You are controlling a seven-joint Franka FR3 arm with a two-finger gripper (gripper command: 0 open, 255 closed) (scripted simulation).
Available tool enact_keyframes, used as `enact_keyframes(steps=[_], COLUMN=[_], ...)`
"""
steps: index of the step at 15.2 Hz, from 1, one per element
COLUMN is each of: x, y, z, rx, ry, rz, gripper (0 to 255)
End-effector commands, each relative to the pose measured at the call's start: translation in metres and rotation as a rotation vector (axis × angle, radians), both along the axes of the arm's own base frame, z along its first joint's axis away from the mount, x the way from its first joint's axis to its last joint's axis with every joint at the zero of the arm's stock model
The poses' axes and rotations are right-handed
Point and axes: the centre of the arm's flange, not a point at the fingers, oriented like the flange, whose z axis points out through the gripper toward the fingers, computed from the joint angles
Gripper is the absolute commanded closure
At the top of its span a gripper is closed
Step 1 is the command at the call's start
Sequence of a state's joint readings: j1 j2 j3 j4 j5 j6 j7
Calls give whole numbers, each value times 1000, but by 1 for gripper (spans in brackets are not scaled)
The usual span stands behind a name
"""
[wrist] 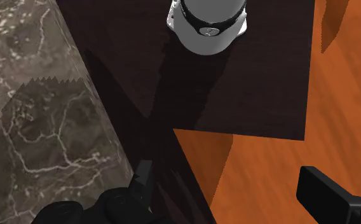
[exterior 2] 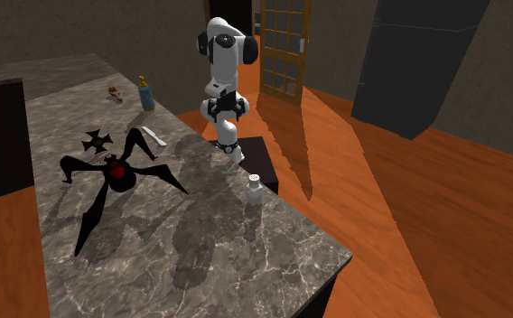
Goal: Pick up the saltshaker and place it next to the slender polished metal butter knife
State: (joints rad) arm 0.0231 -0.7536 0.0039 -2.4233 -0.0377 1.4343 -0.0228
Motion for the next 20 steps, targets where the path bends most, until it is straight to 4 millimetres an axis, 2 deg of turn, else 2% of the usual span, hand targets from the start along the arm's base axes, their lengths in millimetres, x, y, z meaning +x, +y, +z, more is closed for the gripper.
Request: enact_keyframes(steps=[1,11,20], x=[0,104,198], y=[0,7,14], z=[0,-17,-17], rx=[0,53,101], ry=[0,-168,-319], rz=[0,11,22], gripper=[0,0,0])
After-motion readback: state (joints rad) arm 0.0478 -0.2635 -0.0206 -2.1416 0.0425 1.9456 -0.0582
